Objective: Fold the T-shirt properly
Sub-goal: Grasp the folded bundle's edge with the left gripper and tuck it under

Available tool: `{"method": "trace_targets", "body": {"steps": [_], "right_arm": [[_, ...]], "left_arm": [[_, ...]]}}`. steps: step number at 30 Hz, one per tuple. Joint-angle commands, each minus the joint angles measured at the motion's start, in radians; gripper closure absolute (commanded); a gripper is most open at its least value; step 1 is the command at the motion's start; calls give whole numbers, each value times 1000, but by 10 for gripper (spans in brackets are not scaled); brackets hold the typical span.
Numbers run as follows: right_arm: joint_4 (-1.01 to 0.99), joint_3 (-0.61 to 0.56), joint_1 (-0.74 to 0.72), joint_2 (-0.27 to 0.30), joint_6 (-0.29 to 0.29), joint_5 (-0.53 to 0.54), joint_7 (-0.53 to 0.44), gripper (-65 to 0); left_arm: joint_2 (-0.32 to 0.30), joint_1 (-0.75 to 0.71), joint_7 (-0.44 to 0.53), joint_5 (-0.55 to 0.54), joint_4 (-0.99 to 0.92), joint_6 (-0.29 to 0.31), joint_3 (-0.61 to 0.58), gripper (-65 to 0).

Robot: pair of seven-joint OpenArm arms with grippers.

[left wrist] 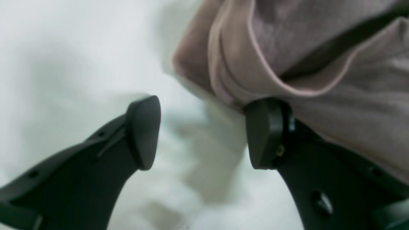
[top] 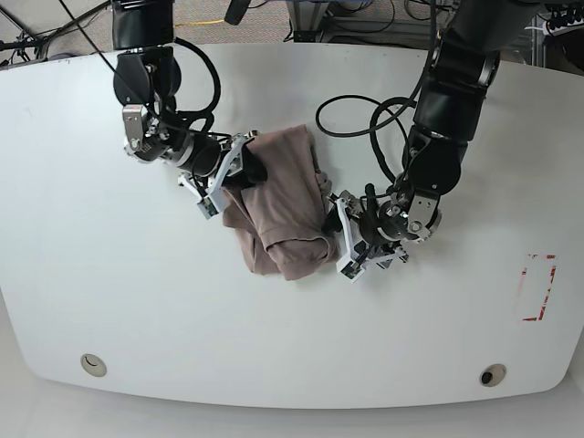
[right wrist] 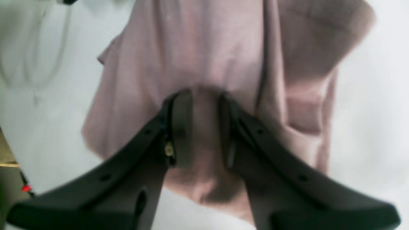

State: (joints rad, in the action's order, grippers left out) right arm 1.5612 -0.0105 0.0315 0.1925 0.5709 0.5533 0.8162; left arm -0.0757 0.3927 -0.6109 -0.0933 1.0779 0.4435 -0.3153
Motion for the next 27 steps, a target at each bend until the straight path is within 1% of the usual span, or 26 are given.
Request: {"method": "trace_targets", "body": {"steps": [1,4,6,8,10,12,13,15,17,18,19,20,21,23,25,27], "right_arm": [[95,5,-18,-21,-19,29,9,-136],[175,8,-18,-35,-30,30,55,-136],[207,8,-23,-34,-30,30,64,-136],[215,8,-28,-29,-30,30,64,-143],[212,17,-48,-4,-30,29,64,-146],[192,19,-63,9,-30,32,65,-154],[183,19,-68,12,-28,32,65,-166],[160,20,-86,17,-27,32,65,-219],[127,25,-104,28,-27,27,64,-300],[110,34,-114,29,-27,27,64,-325],[98,43,-121,29,-27,26,64,-342],[77,62,-130,29,-27,26,64,-352],[54,83,-138,29,-24,26,64,-347],[20,111,-147,34,-22,26,64,-325],[-32,126,-167,38,-22,26,64,-279],[-77,128,-176,55,-21,26,61,-230]], "left_arm": [[3,35,15,-9,17,-1,2,-390],[-3,42,3,-9,92,-1,5,-390],[-8,30,-30,-9,166,-1,8,-392],[-34,15,-71,-9,252,-1,8,-392],[-55,-16,-106,-9,353,-1,8,-392],[-59,-57,-126,-9,436,-1,8,-392],[-59,-74,-129,-9,465,-1,8,-392],[-59,-131,-139,-9,542,-1,8,-392],[-54,-191,-145,-9,601,-1,5,-392],[-52,-214,-145,-9,615,-1,3,-392],[-51,-234,-145,-9,626,-1,2,-392],[-34,-265,-145,-9,637,-1,2,-392],[-11,-294,-145,-9,646,-1,2,-392],[15,-331,-145,-9,652,-1,5,-392],[41,-367,-145,-9,652,-1,3,-392],[66,-390,-143,-7,648,-1,2,-392]]}}
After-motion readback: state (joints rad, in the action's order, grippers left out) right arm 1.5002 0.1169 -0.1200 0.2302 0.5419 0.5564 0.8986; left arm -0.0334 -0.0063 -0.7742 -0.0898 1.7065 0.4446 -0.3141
